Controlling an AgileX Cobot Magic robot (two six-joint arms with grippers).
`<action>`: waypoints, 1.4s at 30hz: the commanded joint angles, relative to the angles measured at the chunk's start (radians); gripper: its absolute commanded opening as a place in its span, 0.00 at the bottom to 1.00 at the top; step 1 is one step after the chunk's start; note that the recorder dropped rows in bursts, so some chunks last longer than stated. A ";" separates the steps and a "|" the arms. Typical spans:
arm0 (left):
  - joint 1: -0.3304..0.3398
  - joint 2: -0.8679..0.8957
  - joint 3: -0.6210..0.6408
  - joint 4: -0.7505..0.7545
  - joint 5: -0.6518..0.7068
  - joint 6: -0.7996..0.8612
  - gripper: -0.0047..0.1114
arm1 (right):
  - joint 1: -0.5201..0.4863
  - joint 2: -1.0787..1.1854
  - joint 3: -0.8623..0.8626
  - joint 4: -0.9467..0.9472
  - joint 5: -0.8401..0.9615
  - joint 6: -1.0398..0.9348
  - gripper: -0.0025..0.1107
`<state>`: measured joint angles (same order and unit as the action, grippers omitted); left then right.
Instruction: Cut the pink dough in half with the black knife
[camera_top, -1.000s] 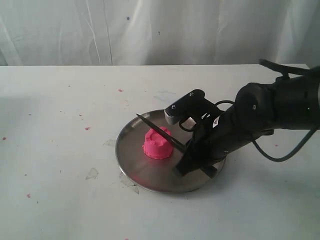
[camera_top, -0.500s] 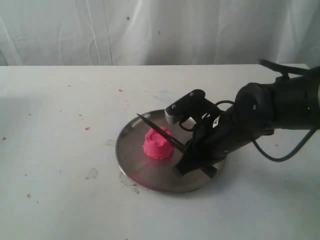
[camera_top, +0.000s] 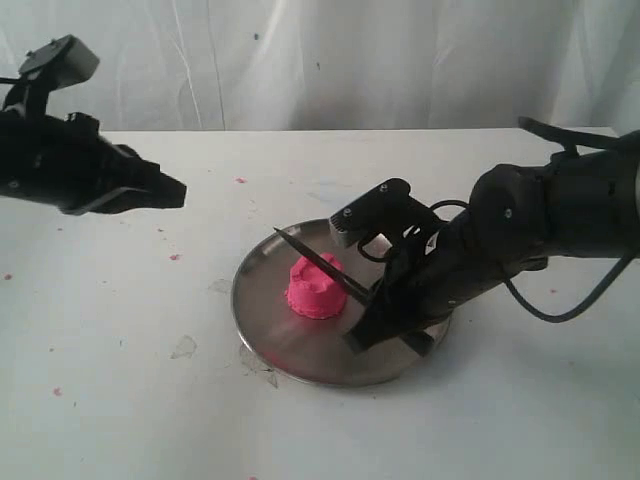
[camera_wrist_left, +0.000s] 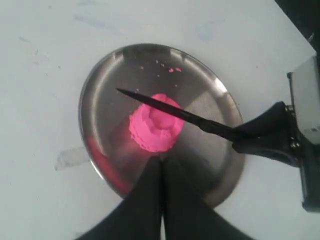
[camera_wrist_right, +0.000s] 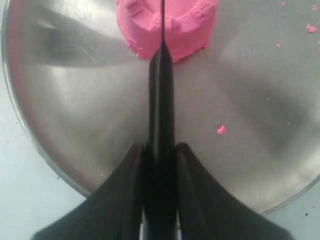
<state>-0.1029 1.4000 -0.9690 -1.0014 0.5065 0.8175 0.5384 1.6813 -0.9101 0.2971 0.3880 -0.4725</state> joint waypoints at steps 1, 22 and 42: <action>-0.001 0.126 -0.096 -0.041 0.014 0.052 0.04 | 0.001 0.000 -0.020 -0.006 0.003 0.004 0.07; -0.100 0.490 -0.303 -0.186 -0.033 0.237 0.04 | -0.001 0.115 -0.091 -0.119 0.018 0.104 0.07; -0.109 0.652 -0.406 -0.231 0.019 0.251 0.04 | -0.001 0.115 -0.095 -0.119 0.021 0.103 0.07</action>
<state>-0.2082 2.0419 -1.3698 -1.1873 0.5178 1.0511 0.5384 1.7978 -1.0018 0.1821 0.4084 -0.3770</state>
